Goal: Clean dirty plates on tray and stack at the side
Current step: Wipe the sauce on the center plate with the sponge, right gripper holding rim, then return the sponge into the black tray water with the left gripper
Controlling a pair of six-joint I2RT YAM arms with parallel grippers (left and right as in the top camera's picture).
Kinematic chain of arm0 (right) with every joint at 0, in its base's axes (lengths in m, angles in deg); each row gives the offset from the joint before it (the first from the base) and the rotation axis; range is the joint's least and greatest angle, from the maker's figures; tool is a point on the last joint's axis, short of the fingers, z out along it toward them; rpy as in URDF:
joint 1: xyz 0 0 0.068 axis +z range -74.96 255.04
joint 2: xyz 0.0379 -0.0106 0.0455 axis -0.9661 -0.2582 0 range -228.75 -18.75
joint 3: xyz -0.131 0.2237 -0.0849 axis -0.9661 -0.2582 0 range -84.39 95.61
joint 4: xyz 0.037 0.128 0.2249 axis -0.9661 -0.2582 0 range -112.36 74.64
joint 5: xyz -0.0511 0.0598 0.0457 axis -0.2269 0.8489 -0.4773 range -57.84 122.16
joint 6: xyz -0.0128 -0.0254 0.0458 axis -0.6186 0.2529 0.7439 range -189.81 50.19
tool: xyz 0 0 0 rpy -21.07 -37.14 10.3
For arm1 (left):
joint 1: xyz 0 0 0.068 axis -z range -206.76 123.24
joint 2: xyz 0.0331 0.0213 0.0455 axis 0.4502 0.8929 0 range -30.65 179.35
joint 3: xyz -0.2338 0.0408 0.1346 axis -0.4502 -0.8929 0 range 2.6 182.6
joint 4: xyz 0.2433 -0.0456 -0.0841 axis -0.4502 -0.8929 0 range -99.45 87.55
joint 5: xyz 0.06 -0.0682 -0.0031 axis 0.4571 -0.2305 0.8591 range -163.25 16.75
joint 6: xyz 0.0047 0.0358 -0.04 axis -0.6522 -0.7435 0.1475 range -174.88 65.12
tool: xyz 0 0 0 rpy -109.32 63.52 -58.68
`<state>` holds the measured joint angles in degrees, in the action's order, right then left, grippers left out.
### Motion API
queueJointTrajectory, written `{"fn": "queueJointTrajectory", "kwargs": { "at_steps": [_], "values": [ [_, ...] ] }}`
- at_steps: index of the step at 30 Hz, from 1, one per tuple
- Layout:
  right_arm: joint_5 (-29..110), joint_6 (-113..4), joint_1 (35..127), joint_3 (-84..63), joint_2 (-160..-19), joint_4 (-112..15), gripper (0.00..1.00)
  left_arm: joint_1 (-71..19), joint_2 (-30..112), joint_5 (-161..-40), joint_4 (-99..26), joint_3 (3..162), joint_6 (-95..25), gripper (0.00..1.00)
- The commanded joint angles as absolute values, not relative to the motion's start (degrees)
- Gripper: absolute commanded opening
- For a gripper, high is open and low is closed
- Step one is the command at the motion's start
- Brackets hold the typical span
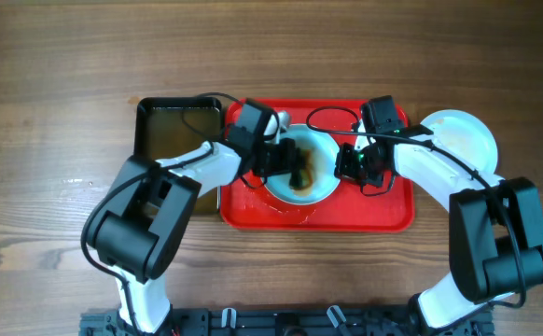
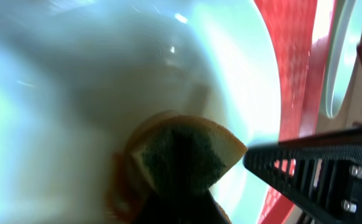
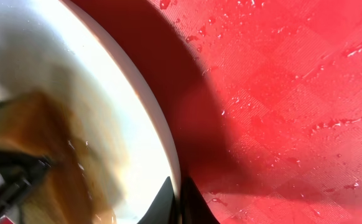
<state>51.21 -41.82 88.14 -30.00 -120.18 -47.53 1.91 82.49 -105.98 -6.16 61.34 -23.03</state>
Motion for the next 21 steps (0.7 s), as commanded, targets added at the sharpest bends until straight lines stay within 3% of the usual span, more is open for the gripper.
{"fn": "queueJointTrajectory", "kwargs": {
  "at_steps": [1,4,7,11,16,21],
  "values": [
    [50.67,-42.87,88.36,-30.46,-121.51,-47.59,0.04,-1.61,81.79,-97.67,-8.0,60.9,-23.13,0.04],
    [50.67,-42.87,88.36,-30.46,-121.51,-47.59,0.05,-2.14,78.19,-96.54,-11.43,60.99,-26.85,0.04],
    [50.69,-42.85,88.36,-30.46,-121.51,-47.57,0.05,-2.77,65.53,-98.99,-16.67,61.53,-32.12,0.04],
    [50.69,-42.83,88.36,-30.46,-121.51,-47.59,0.05,-7.43,56.7,-89.78,-25.11,61.53,-35.24,0.04],
    [50.71,-42.83,88.36,-30.46,-121.51,-47.59,0.05,-17.55,57.1,-83.71,-34.25,61.31,-44.29,0.04],
    [50.71,-42.83,88.36,-30.46,-121.51,-47.61,0.05,-22.11,61.77,-81.11,-36.48,59.7,-48.14,0.04]
  ]
}}
